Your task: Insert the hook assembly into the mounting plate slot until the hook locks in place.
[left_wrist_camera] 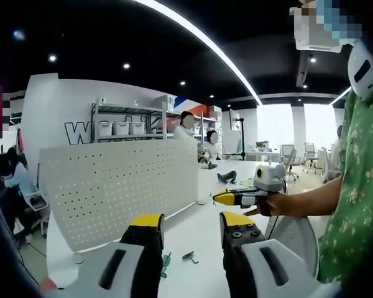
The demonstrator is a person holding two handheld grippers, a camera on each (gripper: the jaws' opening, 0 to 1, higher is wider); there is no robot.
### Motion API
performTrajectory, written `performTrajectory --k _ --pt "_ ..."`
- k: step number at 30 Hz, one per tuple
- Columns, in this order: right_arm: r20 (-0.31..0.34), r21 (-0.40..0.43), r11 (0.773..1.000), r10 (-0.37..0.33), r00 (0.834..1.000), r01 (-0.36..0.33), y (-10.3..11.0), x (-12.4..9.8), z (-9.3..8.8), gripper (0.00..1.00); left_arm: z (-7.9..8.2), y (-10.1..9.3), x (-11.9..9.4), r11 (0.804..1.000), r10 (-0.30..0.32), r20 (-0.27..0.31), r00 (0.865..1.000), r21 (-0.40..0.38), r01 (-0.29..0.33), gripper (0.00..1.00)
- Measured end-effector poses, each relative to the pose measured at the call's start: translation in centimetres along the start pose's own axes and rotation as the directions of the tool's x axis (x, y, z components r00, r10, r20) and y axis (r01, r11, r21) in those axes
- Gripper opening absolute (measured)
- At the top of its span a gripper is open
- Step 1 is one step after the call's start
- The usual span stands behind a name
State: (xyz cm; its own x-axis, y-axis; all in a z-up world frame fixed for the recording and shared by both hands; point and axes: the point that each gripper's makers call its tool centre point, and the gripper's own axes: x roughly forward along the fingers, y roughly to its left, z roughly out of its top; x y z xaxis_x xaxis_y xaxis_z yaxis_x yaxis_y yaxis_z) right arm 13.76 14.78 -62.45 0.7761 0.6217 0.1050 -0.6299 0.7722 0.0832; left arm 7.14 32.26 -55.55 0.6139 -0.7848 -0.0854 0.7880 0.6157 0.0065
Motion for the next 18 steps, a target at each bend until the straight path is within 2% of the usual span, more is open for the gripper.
performTrajectory --k 7,14,18 --pt "-0.003 0.008 1.0 -0.023 1.0 0.023 -0.6 -0.6 -0.1 0.02 -0.1 0.4 -0.8 1.0 0.006 -0.002 1.0 0.0 -0.006 0.38" --pt "-0.005 0.018 0.999 -0.035 0.999 0.035 -0.9 -0.9 -0.3 0.02 -0.3 1.6 -1.9 1.0 0.027 -0.002 1.0 -0.014 -0.027 0.39" --pt "-0.005 0.016 0.999 -0.038 0.999 0.038 -0.9 -1.1 -0.3 0.02 -0.2 1.6 -2.1 1.0 0.029 -0.01 1.0 0.004 -0.029 0.38"
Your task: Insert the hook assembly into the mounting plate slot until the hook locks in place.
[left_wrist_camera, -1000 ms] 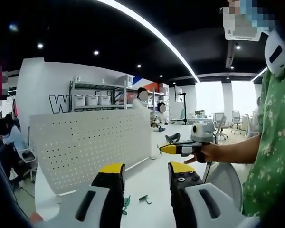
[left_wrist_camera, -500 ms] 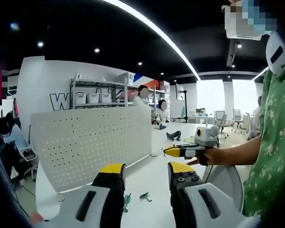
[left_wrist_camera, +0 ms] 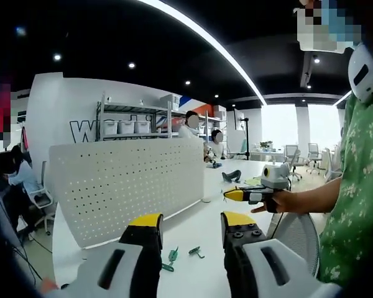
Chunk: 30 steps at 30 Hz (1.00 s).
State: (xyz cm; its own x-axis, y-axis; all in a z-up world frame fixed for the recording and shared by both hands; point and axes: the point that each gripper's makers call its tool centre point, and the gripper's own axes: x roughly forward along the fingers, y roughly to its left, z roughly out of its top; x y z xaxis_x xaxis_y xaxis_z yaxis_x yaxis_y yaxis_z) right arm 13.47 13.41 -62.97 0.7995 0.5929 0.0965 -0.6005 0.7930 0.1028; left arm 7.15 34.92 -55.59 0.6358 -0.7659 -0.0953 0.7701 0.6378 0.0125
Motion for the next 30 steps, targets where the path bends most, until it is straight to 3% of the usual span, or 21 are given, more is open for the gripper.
performTrajectory --k 3,7,10,30 --pt "0.003 0.005 1.0 -0.003 1.0 0.003 -0.1 -0.1 0.1 0.02 -0.4 0.2 -0.4 1.0 0.0 -0.023 1.0 0.006 0.0 0.39" --pt "-0.001 0.011 1.0 -0.004 1.0 0.004 -0.1 -0.2 -0.2 0.02 -1.2 0.9 -1.1 0.999 0.021 -0.106 0.994 0.031 -0.017 0.33" --pt "0.008 0.009 1.0 -0.002 1.0 0.002 0.0 -0.1 0.0 0.02 0.2 1.3 -1.1 0.999 0.033 -0.025 0.999 0.009 -0.033 0.35" --pt "0.015 0.021 1.0 -0.019 1.0 0.019 -0.4 -0.1 0.3 0.02 0.6 -0.8 4.6 0.998 -0.052 0.041 0.998 -0.032 0.053 0.35"
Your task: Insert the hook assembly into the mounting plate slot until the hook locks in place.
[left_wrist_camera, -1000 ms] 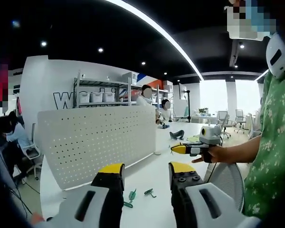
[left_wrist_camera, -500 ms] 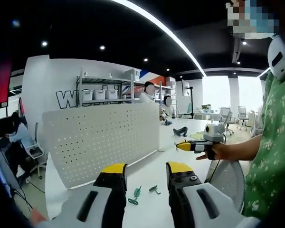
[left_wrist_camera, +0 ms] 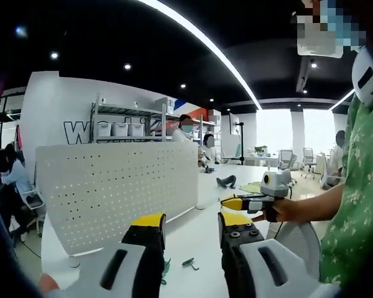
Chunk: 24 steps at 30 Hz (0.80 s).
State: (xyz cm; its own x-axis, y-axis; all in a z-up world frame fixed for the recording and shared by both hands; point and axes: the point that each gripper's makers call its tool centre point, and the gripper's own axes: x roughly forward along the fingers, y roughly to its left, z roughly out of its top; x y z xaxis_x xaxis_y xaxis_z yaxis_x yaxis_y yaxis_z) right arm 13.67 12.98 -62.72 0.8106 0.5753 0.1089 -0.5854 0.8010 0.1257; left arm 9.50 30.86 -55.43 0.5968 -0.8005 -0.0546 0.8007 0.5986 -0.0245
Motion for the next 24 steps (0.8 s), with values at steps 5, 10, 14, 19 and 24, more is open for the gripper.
performTrajectory --k 5,10,14,19,24 --pt "0.008 0.014 1.0 -0.013 1.0 0.013 -0.5 0.1 0.2 0.02 -0.2 -0.4 1.6 1.0 -0.027 0.003 1.0 -0.001 0.027 0.35" --pt "0.015 0.025 0.999 -0.027 1.0 0.026 -1.0 0.1 0.4 0.02 -0.4 -0.5 3.5 0.998 -0.056 0.011 0.998 -0.012 0.056 0.34" --pt "0.015 0.033 0.999 -0.038 0.999 0.037 -1.3 0.4 0.6 0.02 -0.7 -0.7 4.9 0.997 -0.079 0.015 0.997 -0.019 0.079 0.34" --pt "0.024 0.037 0.998 -0.043 0.999 0.042 -1.4 0.6 1.4 0.02 -1.1 -1.2 5.9 0.995 -0.099 0.011 0.995 -0.025 0.1 0.33" --pt "0.036 0.036 0.999 -0.04 0.999 0.039 -1.4 1.0 2.5 0.02 -1.2 -1.0 6.6 0.994 -0.104 0.018 0.994 -0.036 0.105 0.33"
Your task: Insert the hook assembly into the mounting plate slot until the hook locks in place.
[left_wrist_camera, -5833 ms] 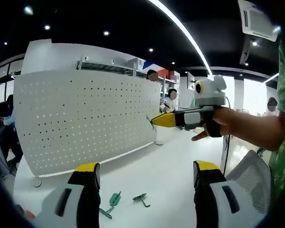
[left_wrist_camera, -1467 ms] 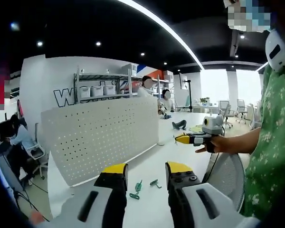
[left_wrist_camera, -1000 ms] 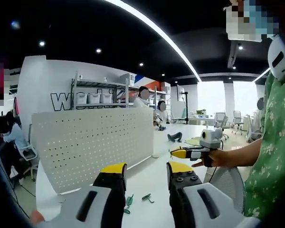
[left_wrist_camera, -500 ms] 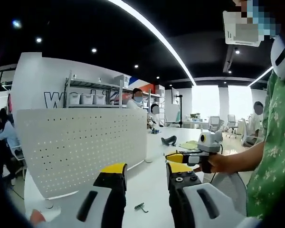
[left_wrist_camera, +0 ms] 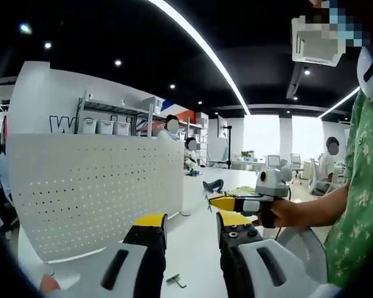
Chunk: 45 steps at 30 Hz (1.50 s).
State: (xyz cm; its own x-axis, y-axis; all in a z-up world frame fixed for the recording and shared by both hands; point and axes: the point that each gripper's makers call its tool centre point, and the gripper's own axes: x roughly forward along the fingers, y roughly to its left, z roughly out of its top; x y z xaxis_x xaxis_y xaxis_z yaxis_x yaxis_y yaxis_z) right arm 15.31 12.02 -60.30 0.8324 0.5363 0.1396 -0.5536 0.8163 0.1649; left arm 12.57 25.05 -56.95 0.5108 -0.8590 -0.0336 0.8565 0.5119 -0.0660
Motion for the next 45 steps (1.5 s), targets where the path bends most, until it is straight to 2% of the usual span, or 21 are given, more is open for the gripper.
performTrajectory --k 18,30,45 --pt "0.055 -0.039 0.999 0.002 0.998 0.0 0.3 1.6 4.6 0.02 0.8 0.7 4.8 0.999 -0.042 0.037 0.998 -0.011 0.042 0.31" --pt "0.068 -0.043 0.999 0.006 0.998 -0.003 0.7 1.7 5.6 0.02 0.4 -0.1 7.9 0.996 -0.08 0.037 0.996 -0.038 0.081 0.3" --pt "0.079 -0.044 0.999 0.016 0.997 -0.013 1.5 2.1 5.8 0.02 1.1 -1.8 10.2 0.992 -0.118 0.059 0.991 -0.036 0.121 0.26"
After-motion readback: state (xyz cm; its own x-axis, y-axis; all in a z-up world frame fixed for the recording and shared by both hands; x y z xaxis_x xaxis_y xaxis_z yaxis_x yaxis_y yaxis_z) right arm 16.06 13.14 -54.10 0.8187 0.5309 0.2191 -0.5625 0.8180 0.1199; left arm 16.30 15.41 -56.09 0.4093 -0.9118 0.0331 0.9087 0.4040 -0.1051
